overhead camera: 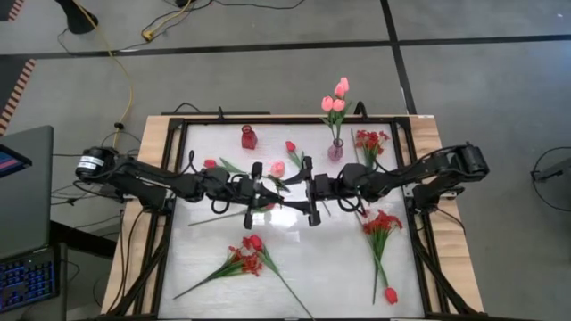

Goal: Sort flowers into vase by color
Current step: Put the pink tulip into the purple vase, then adjust the purple vase

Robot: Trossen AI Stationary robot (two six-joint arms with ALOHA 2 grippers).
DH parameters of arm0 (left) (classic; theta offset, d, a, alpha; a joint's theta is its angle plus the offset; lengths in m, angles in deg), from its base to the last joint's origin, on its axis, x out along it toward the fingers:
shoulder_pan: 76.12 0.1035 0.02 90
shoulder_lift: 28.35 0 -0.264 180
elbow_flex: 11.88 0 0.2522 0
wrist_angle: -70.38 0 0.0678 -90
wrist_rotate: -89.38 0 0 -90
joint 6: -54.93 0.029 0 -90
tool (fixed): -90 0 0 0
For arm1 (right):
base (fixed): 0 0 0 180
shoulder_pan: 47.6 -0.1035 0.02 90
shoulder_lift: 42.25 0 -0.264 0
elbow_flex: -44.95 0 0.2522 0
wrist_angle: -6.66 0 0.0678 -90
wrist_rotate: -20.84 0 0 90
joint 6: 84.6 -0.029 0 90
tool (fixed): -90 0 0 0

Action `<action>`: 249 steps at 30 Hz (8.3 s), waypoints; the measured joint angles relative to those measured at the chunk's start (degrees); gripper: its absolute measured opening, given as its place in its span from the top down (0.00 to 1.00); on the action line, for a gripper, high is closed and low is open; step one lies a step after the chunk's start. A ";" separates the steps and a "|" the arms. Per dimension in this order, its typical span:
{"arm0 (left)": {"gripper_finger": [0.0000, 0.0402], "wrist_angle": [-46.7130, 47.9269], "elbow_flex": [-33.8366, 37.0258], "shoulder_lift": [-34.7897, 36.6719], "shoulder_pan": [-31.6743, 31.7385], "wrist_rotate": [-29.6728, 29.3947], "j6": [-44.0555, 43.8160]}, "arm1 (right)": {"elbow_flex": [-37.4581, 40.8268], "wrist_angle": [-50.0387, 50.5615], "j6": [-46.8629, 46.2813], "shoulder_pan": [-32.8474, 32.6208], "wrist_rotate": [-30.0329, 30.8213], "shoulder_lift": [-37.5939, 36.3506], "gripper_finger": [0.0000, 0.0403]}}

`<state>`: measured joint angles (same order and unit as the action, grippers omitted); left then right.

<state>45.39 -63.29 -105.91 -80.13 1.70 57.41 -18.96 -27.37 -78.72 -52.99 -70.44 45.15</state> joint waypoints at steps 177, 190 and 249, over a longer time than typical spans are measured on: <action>0.56 41.83 -3.17 23.94 2.12 -14.71 -1.88 | 32.35 -3.26 -5.74 29.88 22.19 -17.00 0.86; 0.56 41.83 -3.17 23.94 2.12 -14.74 -2.29 | 32.35 -3.20 -2.44 29.88 22.52 -17.00 0.78; 0.56 47.08 -3.15 24.48 9.26 -6.75 -0.38 | -26.40 85.97 11.91 26.15 14.63 16.46 0.39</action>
<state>92.47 -66.44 -81.43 -70.87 -5.05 57.03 -45.36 58.59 -66.81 -26.84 -55.82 61.61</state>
